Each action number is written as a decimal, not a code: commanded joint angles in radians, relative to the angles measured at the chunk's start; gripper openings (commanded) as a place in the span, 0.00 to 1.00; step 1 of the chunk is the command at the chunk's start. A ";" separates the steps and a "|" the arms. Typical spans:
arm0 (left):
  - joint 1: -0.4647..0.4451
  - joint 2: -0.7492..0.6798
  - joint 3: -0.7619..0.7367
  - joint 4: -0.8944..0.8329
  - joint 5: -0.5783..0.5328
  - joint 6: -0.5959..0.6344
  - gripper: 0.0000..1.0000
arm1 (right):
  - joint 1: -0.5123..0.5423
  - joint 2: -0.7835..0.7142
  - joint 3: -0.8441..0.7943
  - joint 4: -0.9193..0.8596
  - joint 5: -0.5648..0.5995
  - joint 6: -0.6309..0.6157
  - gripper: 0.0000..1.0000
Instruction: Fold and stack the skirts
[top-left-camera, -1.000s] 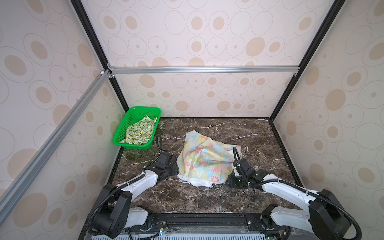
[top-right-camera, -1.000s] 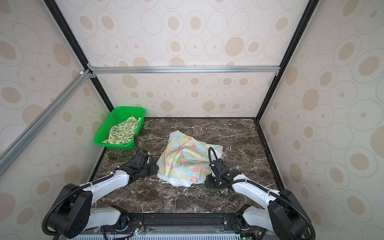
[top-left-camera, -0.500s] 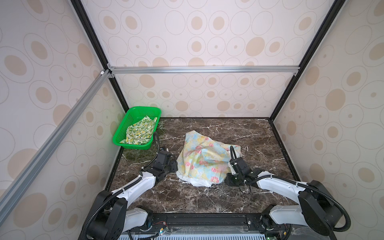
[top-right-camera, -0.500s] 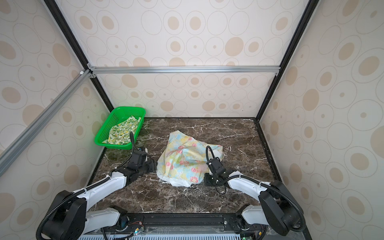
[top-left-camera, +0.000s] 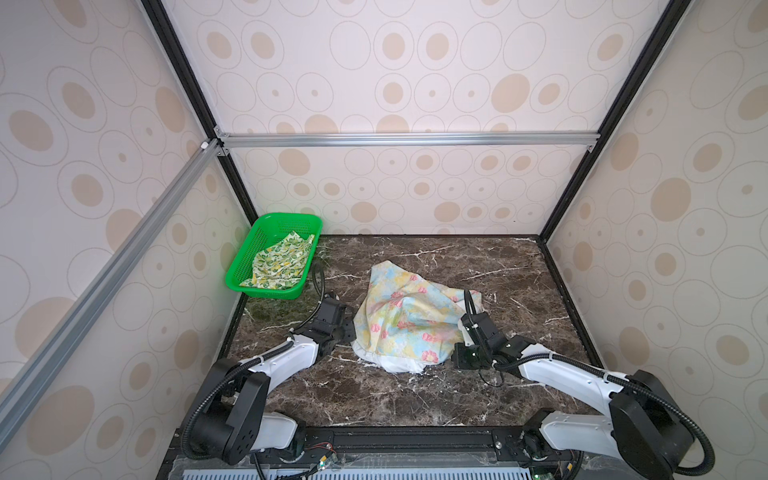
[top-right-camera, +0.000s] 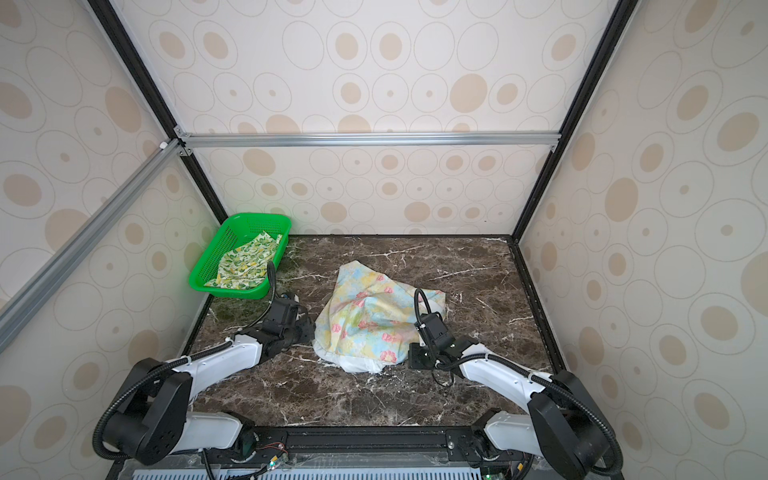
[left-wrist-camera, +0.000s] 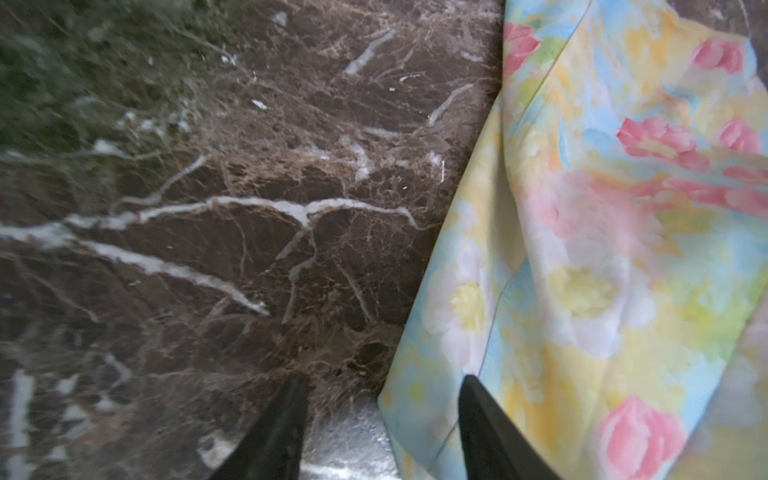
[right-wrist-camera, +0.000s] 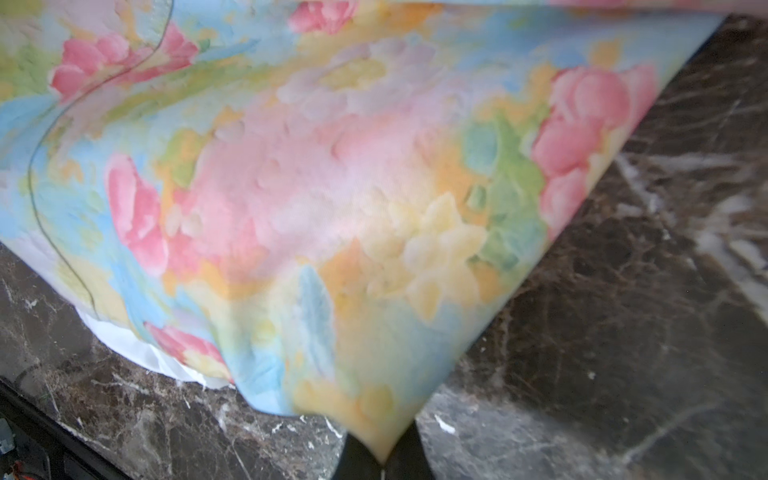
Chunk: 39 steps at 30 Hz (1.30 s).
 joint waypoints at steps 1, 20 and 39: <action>0.009 0.025 0.023 0.059 0.044 0.002 0.48 | 0.004 -0.007 0.026 -0.032 0.014 -0.005 0.00; 0.010 -0.024 -0.045 0.043 0.042 0.025 0.54 | 0.005 0.019 0.047 -0.041 0.006 -0.003 0.00; 0.009 0.027 -0.068 0.143 0.103 -0.005 0.01 | 0.004 0.021 0.065 -0.064 0.011 0.010 0.00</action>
